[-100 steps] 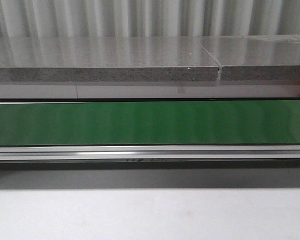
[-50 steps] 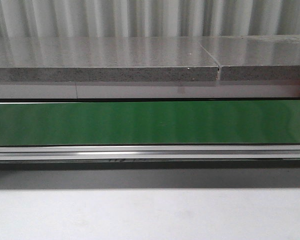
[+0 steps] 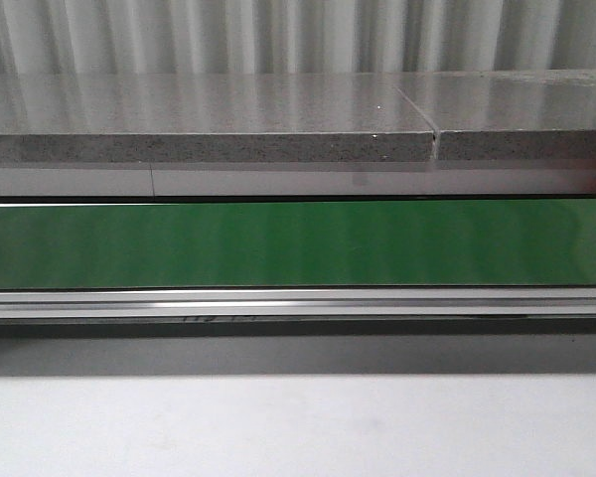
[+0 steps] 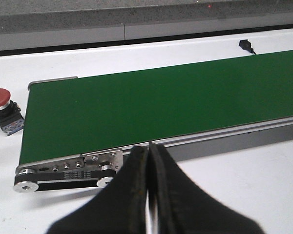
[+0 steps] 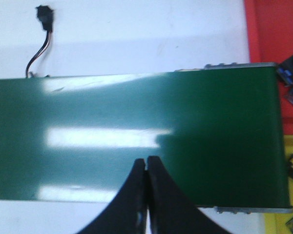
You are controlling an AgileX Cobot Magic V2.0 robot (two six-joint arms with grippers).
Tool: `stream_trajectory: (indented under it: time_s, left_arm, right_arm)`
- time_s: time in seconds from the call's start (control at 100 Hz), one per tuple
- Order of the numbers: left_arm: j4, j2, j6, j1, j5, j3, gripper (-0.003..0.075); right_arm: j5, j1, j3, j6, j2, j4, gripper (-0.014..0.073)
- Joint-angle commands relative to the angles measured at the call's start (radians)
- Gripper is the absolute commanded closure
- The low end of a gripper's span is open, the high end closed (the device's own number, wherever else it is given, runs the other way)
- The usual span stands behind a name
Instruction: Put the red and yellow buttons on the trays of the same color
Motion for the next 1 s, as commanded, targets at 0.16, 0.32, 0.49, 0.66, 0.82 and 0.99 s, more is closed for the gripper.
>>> stream_trajectory:
  time_s: [0.16,0.32,0.49,0.66,0.82,0.99]
  left_arm:
    - [-0.007,0.008,-0.008,-0.004,-0.067,-0.028,0.0741]
    - [-0.007,0.008,-0.008,-0.004,-0.067,-0.028,0.0741]
    - [-0.007,0.008,-0.008,-0.004,-0.067,-0.028,0.0741]
    - [-0.007,0.008,-0.008,-0.004,-0.067,-0.028,0.0741]
    - [-0.007,0.008,-0.008,-0.004,-0.067,-0.028,0.0741]
    - [-0.007,0.008,-0.008,-0.004,-0.067,-0.028,0.0741]
  right_arm:
    - [-0.085,0.098,0.108,-0.013,-0.094,0.002,0.0716]
    - [-0.191,0.111,0.244,-0.013,-0.166,0.002,0.0716]
    - [-0.272,0.111,0.369,-0.013,-0.278,0.002,0.0716]
    - [-0.310,0.111,0.471,-0.013,-0.404,-0.001,0.0716]
    - [-0.323,0.111,0.546,-0.013,-0.541,0.000,0.0716]
    - [-0.314,0.111,0.611,-0.013,-0.690,0.000,0.0716]
